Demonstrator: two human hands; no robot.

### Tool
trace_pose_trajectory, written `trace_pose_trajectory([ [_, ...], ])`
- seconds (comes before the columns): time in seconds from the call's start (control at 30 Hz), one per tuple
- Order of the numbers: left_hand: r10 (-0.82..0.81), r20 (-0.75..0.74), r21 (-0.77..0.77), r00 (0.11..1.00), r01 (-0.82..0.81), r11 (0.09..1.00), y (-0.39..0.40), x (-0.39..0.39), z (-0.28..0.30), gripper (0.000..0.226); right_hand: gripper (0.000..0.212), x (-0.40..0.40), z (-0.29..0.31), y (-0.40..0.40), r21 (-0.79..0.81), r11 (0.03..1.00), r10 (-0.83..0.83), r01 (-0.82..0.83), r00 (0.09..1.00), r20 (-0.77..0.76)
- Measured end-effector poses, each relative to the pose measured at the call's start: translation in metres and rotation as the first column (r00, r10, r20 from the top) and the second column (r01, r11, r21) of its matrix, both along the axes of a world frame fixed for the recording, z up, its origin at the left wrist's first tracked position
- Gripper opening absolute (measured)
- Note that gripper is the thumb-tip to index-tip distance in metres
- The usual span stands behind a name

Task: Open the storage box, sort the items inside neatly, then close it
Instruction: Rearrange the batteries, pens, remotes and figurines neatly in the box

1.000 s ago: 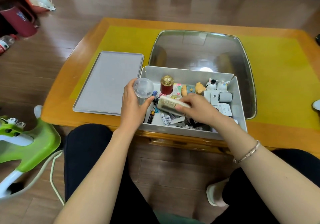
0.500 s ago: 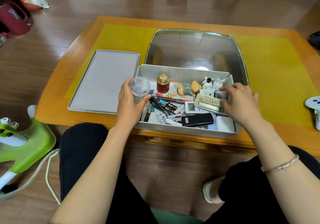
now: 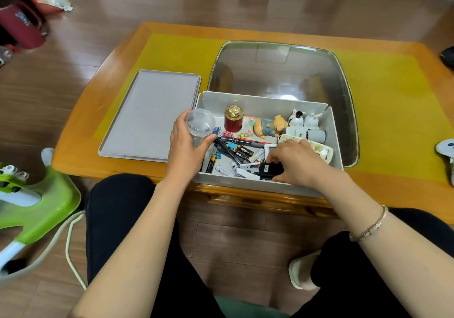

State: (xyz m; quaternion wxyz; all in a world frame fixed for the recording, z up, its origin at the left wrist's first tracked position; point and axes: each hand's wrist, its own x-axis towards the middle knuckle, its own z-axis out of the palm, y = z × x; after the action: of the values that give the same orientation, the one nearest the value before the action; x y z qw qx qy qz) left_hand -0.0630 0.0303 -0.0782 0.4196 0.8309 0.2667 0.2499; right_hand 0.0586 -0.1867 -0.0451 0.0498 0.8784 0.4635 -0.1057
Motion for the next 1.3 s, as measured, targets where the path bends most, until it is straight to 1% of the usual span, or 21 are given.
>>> trace_pose_trajectory([
  [0.13, -0.002, -0.002, 0.001, 1.000, 0.002, 1.000, 0.000, 0.000, 0.001, 0.077, 0.035, 0.000, 0.000, 0.000, -0.002, 1.000, -0.010, 0.010, 0.999, 0.032],
  [0.27, -0.001, 0.003, -0.011, 1.000, 0.001, 1.000, 0.000, 0.000, 0.001, 0.077, 0.040, 0.001, -0.003, 0.003, -0.015, 1.000, -0.011, 0.011, 0.998, 0.057],
  [0.4, 0.002, 0.001, -0.001, 1.000, -0.002, 1.000, 0.000, 0.000, 0.001, 0.077, 0.038, -0.001, -0.001, 0.001, -0.022, 1.000, -0.020, 0.020, 0.999, 0.027],
  [0.43, 0.002, 0.000, -0.002, 1.000, -0.002, 1.000, 0.000, 0.000, 0.001, 0.077, 0.038, -0.002, 0.002, 0.000, 0.010, 1.000, -0.028, 0.028, 1.000, -0.004],
  [0.5, 0.000, 0.000, -0.004, 1.000, 0.000, 1.000, 0.000, 0.001, 0.001, 0.077, 0.044, -0.002, 0.011, -0.003, 0.178, 0.980, -0.073, 0.092, 0.991, -0.108],
  [0.57, 0.001, 0.002, 0.000, 1.000, -0.001, 1.000, 0.001, 0.000, 0.001, 0.076, 0.048, 0.002, 0.022, -0.008, 0.397, 0.896, -0.139, 0.202, 0.974, -0.182],
  [0.63, -0.001, 0.003, -0.003, 1.000, 0.001, 1.000, 0.000, 0.000, 0.001, 0.076, 0.048, 0.015, 0.030, -0.017, 0.539, 0.796, -0.251, 0.276, 0.960, -0.120],
  [0.67, -0.002, 0.003, -0.004, 1.000, 0.002, 1.000, 0.000, 0.000, 0.001, 0.076, 0.048, 0.023, 0.032, -0.021, 0.558, 0.773, -0.318, 0.301, 0.945, -0.070],
  [0.73, -0.003, 0.006, -0.009, 1.000, 0.003, 1.000, 0.000, 0.000, 0.001, 0.076, 0.047, 0.038, 0.031, -0.030, 0.505, 0.786, -0.421, 0.356, 0.907, 0.016],
  [0.83, -0.009, 0.012, -0.044, 1.000, 0.010, 0.999, 0.000, 0.000, 0.003, 0.076, 0.046, 0.049, 0.021, -0.038, 0.369, 0.832, -0.471, 0.415, 0.879, 0.073],
  [0.9, -0.021, 0.013, -0.054, 1.000, 0.022, 0.998, 0.000, 0.001, 0.003, 0.076, 0.044, 0.048, 0.017, -0.038, 0.378, 0.841, -0.448, 0.386, 0.889, 0.090],
  [1.0, -0.034, 0.004, -0.056, 0.999, 0.034, 0.998, 0.000, 0.001, 0.002, 0.075, 0.037, 0.040, 0.017, -0.032, 0.470, 0.843, -0.357, 0.263, 0.926, 0.122],
  [1.07, -0.032, 0.005, -0.067, 0.999, 0.032, 0.997, 0.000, 0.002, 0.002, 0.074, 0.037, 0.032, 0.017, -0.024, 0.474, 0.861, -0.278, 0.182, 0.950, 0.140],
  [1.13, -0.028, 0.016, -0.100, 0.999, 0.029, 0.995, -0.001, 0.002, 0.003, 0.074, 0.035, 0.025, 0.016, -0.014, 0.417, 0.901, -0.197, 0.119, 0.969, 0.149],
  [1.2, -0.023, 0.017, -0.115, 1.000, 0.025, 0.993, -0.005, 0.003, 0.003, 0.074, 0.034, 0.020, 0.015, -0.004, 0.328, 0.944, -0.093, 0.041, 0.985, 0.145],
  [1.23, -0.020, 0.016, -0.115, 1.000, 0.022, 0.993, -0.007, 0.003, 0.003, 0.074, 0.036, 0.019, 0.016, 0.001, 0.286, 0.958, -0.026, -0.007, 0.994, 0.111],
  [1.3, -0.014, 0.019, -0.110, 1.000, 0.016, 0.994, -0.011, 0.004, 0.003, 0.075, 0.043, 0.014, 0.016, 0.010, 0.213, 0.974, 0.092, -0.080, 0.995, -0.048],
])
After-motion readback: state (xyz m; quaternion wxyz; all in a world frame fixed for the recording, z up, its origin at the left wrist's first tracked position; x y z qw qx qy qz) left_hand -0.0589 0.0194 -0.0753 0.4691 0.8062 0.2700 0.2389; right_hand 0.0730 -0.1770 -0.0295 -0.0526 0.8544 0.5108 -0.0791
